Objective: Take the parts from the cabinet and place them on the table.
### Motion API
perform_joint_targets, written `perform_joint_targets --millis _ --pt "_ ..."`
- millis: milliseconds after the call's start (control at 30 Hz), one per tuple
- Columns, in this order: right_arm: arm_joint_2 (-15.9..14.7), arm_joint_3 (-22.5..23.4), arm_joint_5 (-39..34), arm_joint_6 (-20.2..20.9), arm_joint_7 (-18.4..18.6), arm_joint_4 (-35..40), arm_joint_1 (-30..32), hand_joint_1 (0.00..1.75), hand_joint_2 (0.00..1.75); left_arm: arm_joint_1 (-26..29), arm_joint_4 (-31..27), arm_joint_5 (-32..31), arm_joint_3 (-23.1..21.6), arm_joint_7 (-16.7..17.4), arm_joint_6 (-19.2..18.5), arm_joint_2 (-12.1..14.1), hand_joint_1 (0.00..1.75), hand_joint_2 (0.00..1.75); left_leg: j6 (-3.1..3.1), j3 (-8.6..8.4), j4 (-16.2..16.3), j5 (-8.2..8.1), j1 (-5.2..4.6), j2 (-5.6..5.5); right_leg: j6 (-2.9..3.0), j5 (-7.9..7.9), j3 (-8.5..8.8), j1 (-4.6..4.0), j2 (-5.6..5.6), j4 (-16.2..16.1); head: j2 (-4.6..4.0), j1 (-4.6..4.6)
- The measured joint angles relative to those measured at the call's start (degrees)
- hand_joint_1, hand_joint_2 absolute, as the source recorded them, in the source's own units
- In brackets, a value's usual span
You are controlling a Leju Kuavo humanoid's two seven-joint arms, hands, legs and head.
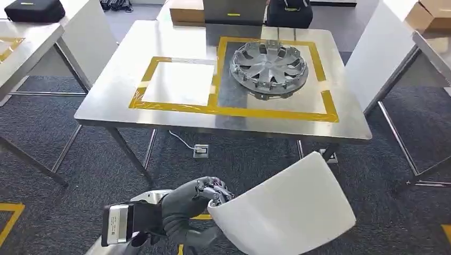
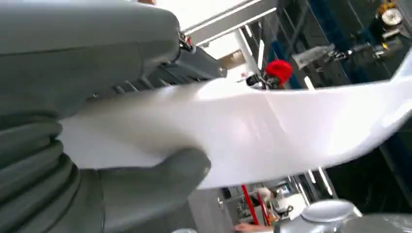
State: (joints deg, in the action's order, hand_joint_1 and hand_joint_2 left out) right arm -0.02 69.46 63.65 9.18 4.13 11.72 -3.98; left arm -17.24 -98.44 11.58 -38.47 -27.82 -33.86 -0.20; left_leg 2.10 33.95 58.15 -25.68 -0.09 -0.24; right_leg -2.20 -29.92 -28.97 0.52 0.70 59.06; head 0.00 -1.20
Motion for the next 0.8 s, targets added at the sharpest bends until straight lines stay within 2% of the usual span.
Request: perform_joint_targets --millis 33,67,133,167,200,233,267,300,333,367,400,433,467,533,567,600,633,667,700,733,767,800 --pt "0.0 0.0 0.0 0.3 -0.2 0.0 -0.1 0.0 0.0 -0.1 0.0 0.0 0.0 0.0 0.1 0.0 1.75 1.75 0.36 -0.58 0.0 -0.25 0.0 0.1 -0.08 -0.4 -0.76 0.11 -0.18 2.0 0.0 0.13" --pt "0.0 0.0 0.0 0.3 -0.2 0.0 -0.2 0.0 0.0 -0.2 0.0 -0.1 0.0 -0.1 0.2 -0.1 1.75 1.75 0.71 -0.81 0.0 -0.52 0.0 0.06 -0.28 -1.48 -2.85 0.11 -0.28 5.5 0.0 0.35" --pt "0.0 0.0 0.2 0.4 -0.5 0.0 -0.1 0.0 0.0 0.1 0.0 -0.7 0.0 -0.5 0.7 0.0 1.75 1.75 0.87 -1.17 0.0 -1.18 -0.09 -0.24 -0.61 -5.41 -8.75 0.11 -0.35 13.9 0.0 0.55" --pt "0.0 0.0 0.2 0.4 -0.6 0.0 0.1 0.0 0.0 0.2 0.0 -0.8 0.0 -0.6 0.7 0.0 1.75 1.75 0.85 -1.4 0.0 -1.48 -0.1 -0.45 -0.7 -6.46 -10.84 0.12 -0.38 16.2 0.0 0.61" --pt "0.0 0.0 0.4 0.5 -0.7 0.0 0.1 0.0 0.0 0.3 0.0 -0.9 0.0 -0.7 0.9 0.1 1.75 1.75 0.78 -1.83 0.1 -1.86 -0.1 -0.65 -0.82 -5.85 -11.77 0.14 -0.37 16.0 0.0 0.68" --pt "0.0 0.0 0.5 0.7 -0.8 0.0 0.2 0.0 0.0 0.3 0.0 -1.2 0.0 -0.7 1.0 0.1 1.75 1.75 0.66 -2.4 0.1 -2.28 -0.09 -0.77 -0.7 -3.85 -11.45 0.15 -0.37 13.7 0.0 0.72" --pt "0.0 0.0 0.5 0.7 -1.0 0.0 0.1 0.0 0.0 0.3 0.0 -1.3 0.0 -0.7 1.0 0.1 1.75 1.75 0.53 -3.09 0.1 -2.76 -0.09 -0.81 -0.65 -0.75 -10.12 0.17 -0.37 9.6 0.0 0.77" --pt "-0.1 0.0 0.7 0.8 -1.1 0.0 0.1 0.0 0.0 0.3 0.0 -1.4 0.0 -0.9 1.2 0.1 1.75 1.75 0.33 -3.86 0.1 -3.32 -0.09 -0.81 -0.4 3.04 -8.15 0.15 -0.37 4.1 0.0 0.81" --pt "-0.1 -0.1 0.8 0.8 -1.1 0.0 0.2 0.0 0.0 0.3 0.0 -1.5 0.0 -0.9 1.3 0.1 1.75 1.75 0.06 -3.89 0.0 -3.88 -0.1 -0.81 -0.14 6.54 -6.77 0.11 -0.38 -0.8 0.0 0.9" --pt "-0.1 -0.1 1.1 0.9 -1.2 0.0 0.1 0.0 0.0 0.3 0.0 -1.7 0.0 -1.0 1.6 0.1 1.75 1.75 -0.25 -4.54 0.3 -4.16 -0.29 -0.89 0.28 4.04 -7.0 -0.17 -0.29 -0.7 0.0 0.87" --pt "-0.2 -0.2 1.2 1.1 -1.2 0.0 0.1 0.0 0.0 0.2 0.0 -1.9 0.0 -1.0 1.9 0.2 1.75 1.75 -0.7 -4.34 0.1 -4.47 -0.31 -0.93 0.82 3.93 -6.86 -0.5 -0.25 -0.6 0.0 0.94" --pt "-0.2 -0.4 1.5 1.1 -1.4 0.0 0.2 0.0 0.0 0.2 0.1 -2.1 0.0 -1.0 2.2 0.1 1.75 1.75 -1.03 -4.86 0.3 -4.38 -0.33 -0.94 1.28 4.99 -6.83 -0.48 -0.29 -0.9 0.0 0.96" --pt "-0.3 -0.6 1.7 1.2 -1.5 0.0 0.3 0.0 0.0 0.1 0.2 -2.3 0.0 -1.1 2.5 0.2 1.75 1.75 -1.3 -4.88 0.8 -4.21 -0.35 -0.92 1.59 4.85 -6.52 -0.28 -0.26 -0.9 0.0 0.9" --pt "-0.3 -0.9 2.0 1.3 -1.7 0.0 0.1 0.0 0.0 -0.3 0.4 -2.6 0.0 -1.2 2.9 0.1 1.75 1.75 -2.14 -5.03 2.7 -4.09 -0.55 -0.81 2.33 4.31 -4.63 0.16 -0.6 -1.2 0.0 0.9" --pt "-0.3 -1.2 2.2 1.4 -1.8 0.0 0.0 0.0 0.0 -0.6 0.5 -2.7 0.0 -1.5 2.9 0.2 1.75 1.75 -2.39 -3.9 5.6 -4.69 -0.42 -0.64 2.55 3.77 -3.84 0.2 -0.4 -1.3 0.0 0.85" --pt "-0.4 -1.3 2.2 1.4 -1.9 0.0 -0.1 0.0 0.0 -1.0 0.6 -2.7 0.0 -1.6 3.0 0.2 1.75 1.75 -2.62 -1.44 9.5 -6.17 -0.13 -0.56 2.77 3.46 -3.5 0.2 -0.47 -1.3 0.0 0.2" --pt "-0.3 -1.4 2.2 1.5 -1.9 0.0 -0.1 0.0 0.0 -1.0 0.8 -2.7 0.0 -1.6 3.1 0.2 1.75 1.75 -2.72 1.26 13.1 -8.17 0.03 -0.51 2.81 3.23 -3.36 0.18 -0.51 -1.3 0.0 0.09" --pt "-0.3 -1.5 2.3 1.6 -1.9 0.0 0.0 0.0 0.0 -0.9 0.9 -2.8 0.0 -1.6 3.2 0.2 1.75 1.75 -2.81 3.56 15.7 -9.94 0.05 -0.49 2.78 2.97 -3.24 0.18 -0.52 -1.3 0.0 0.07" --pt "-0.3 -1.6 2.4 1.7 -1.9 0.0 0.1 0.0 0.0 -0.9 1.1 -3.0 -0.1 -1.6 3.3 0.3 1.75 1.75 -2.87 5.14 16.5 -10.81 0.07 -0.43 2.7 2.61 -3.05 0.18 -0.52 -1.3 0.0 0.0" --pt "-0.3 -1.7 2.4 1.9 -1.9 0.0 0.1 0.0 0.0 -0.8 1.2 -3.1 -0.1 -1.7 3.5 0.5 1.75 1.75 -2.78 5.45 15.3 -9.58 0.1 -0.38 2.65 2.33 -2.73 0.18 -0.52 -1.2 0.0 -0.02" --pt "-0.3 -1.8 2.5 2.0 -1.9 0.0 0.1 0.0 0.0 -0.8 1.3 -3.2 -0.1 -1.7 3.6 0.6 1.75 1.75 -2.56 4.74 12.3 -6.88 0.09 -0.35 2.56 1.96 -2.34 0.18 -0.53 -1.2 0.0 -0.04" --pt "-0.3 -1.9 2.5 2.1 -1.9 0.0 0.1 0.0 0.0 -0.8 1.3 -3.2 -0.1 -1.8 3.6 0.7 1.75 1.75 -2.31 3.33 8.1 -3.41 0.08 -0.3 2.41 1.61 -1.82 0.18 -0.54 -1.2 0.0 -0.13"
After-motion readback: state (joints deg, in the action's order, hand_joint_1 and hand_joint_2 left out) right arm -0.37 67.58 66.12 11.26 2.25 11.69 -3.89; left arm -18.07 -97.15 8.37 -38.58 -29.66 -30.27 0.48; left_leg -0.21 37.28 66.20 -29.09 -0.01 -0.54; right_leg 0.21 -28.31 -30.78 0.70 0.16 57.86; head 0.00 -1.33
